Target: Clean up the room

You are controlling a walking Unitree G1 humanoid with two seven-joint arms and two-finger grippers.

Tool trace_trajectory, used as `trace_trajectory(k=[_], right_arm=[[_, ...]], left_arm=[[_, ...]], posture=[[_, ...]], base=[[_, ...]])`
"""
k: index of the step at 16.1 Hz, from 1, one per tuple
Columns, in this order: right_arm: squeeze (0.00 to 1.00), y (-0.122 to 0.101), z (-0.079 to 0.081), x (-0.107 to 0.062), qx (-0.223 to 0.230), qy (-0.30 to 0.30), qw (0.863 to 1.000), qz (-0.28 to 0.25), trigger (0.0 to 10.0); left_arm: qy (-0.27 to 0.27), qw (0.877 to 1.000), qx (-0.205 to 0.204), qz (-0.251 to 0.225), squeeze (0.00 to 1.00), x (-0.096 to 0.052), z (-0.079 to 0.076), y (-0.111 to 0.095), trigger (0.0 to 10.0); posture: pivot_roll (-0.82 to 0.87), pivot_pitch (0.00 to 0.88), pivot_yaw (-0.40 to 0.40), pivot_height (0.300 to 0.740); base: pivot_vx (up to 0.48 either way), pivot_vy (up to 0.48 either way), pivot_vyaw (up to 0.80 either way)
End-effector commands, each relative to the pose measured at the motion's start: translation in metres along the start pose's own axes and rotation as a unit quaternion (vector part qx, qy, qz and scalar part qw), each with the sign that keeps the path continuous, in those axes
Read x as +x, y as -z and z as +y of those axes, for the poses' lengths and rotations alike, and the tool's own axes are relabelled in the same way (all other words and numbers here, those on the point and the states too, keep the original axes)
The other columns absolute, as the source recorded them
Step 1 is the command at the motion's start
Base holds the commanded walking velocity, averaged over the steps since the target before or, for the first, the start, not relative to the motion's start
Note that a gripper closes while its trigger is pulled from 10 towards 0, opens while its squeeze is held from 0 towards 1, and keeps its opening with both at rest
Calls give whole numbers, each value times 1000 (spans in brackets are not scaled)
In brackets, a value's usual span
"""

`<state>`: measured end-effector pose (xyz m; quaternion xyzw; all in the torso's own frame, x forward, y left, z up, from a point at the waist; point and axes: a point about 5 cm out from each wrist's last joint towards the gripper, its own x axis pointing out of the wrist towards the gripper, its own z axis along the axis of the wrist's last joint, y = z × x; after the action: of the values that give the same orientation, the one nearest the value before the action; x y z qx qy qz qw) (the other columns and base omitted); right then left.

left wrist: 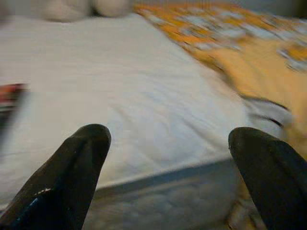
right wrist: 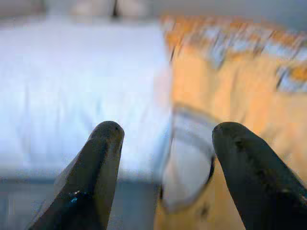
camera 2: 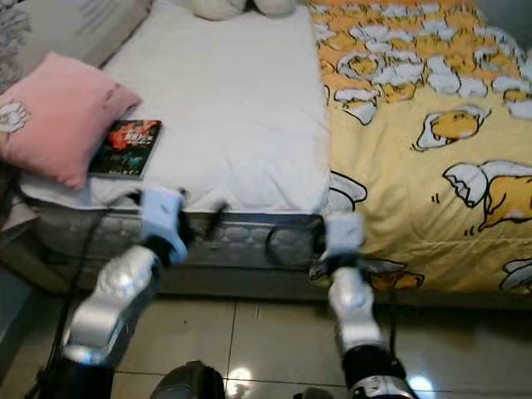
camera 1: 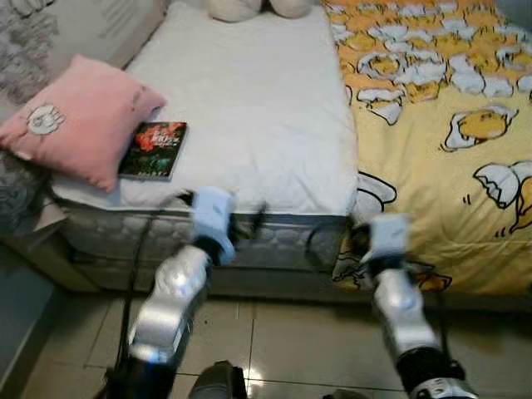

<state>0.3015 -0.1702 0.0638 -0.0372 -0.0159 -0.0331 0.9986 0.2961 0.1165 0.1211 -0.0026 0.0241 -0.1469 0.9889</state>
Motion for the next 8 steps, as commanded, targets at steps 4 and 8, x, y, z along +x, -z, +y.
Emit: trace_trajectory(k=[4, 8], right_arm=[[0, -49, -15, 26, 25, 43, 994, -93, 10000], [0, -38, -4, 20, 35, 7, 997, -62, 10000]], left_arm=[[-68, 996, -8, -55, 0, 16, 14, -24, 10000], [-55, 998, 8, -34, 0, 20, 5, -10, 10000]], posture=[[-68, 0, 42, 704], [-79, 0, 53, 704]], base=[[0, -318, 0], [0, -465, 0]])
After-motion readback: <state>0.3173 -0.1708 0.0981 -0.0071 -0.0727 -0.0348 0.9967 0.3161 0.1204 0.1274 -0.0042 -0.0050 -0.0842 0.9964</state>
